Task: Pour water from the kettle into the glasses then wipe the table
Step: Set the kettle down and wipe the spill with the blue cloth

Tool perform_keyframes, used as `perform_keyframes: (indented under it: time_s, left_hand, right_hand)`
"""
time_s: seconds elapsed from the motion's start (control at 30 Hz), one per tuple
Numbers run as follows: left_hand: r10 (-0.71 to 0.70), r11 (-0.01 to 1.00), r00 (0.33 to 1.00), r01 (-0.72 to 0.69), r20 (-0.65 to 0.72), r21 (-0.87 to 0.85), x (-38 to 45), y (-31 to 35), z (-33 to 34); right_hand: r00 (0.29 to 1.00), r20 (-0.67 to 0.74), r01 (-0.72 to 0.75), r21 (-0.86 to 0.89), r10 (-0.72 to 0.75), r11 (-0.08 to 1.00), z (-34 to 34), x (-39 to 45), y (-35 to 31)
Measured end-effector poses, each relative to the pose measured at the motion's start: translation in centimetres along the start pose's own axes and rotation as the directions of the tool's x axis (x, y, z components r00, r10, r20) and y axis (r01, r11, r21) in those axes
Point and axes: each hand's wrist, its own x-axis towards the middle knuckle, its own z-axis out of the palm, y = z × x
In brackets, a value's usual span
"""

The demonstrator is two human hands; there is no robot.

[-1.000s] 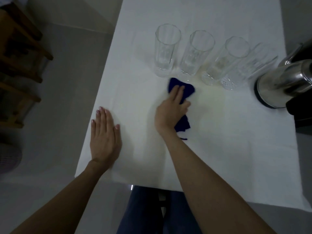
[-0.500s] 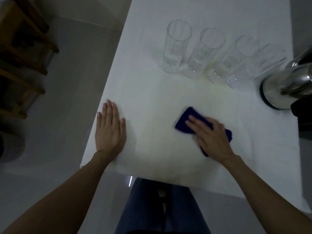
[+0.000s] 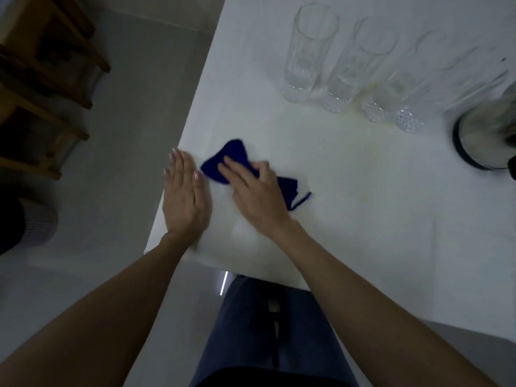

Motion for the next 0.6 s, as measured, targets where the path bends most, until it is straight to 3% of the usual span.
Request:
perform_keyframes:
  time_s: [0.17, 0.27, 0.33, 0.4, 0.47, 0.53, 0.57, 0.6]
  left_hand:
    - [0.045, 0.992, 0.998, -0.050, 0.041, 0.115, 0.3, -0.4, 0.3]
    - [0.073, 0.982, 0.997, -0.079, 0.041, 0.171, 0.2, -0.4, 0.3]
    - [0.080, 0.977, 0.995, -0.089, 0.051, 0.193, 0.2, -0.4, 0.3]
    - [0.080, 0.974, 0.996, -0.089, 0.050, 0.211, 0.2, -0.3, 0.3]
    - [0.067, 0.973, 0.997, -0.076, 0.048, 0.220, 0.1, -0.1, 0.4]
    - [0.056, 0.972, 0.997, -0.065, 0.046, 0.228, 0.1, 0.0, 0.4]
    - [0.054, 0.971, 0.998, -0.062, 0.044, 0.232, 0.0, 0.0, 0.5]
    - [0.052, 0.970, 0.998, -0.061, 0.045, 0.236, 0.0, 0.0, 0.5]
  right_hand:
    - [0.968, 0.093, 0.231, 0.037, -0.234, 0.972, -2.9, -11.6, 2.9]
    - [0.976, 0.125, 0.191, -0.093, -0.179, 0.977, -6.6, -17.3, 8.0]
    - [0.995, 0.095, 0.034, -0.184, -0.016, 0.982, -9.4, -19.4, 10.9]
    - [0.965, -0.012, -0.258, -0.222, 0.262, 0.940, -11.0, -19.5, 12.6]
    - [0.805, -0.180, -0.593, -0.212, 0.566, 0.777, -10.6, -17.1, 12.5]
    - [0.616, -0.265, -0.785, -0.124, 0.742, 0.607, -8.6, -12.9, 11.1]
    - [0.583, -0.269, -0.808, -0.097, 0.767, 0.580, -7.5, -10.8, 10.0]
    - [0.604, -0.254, -0.792, -0.089, 0.755, 0.604, -6.4, -9.0, 8.8]
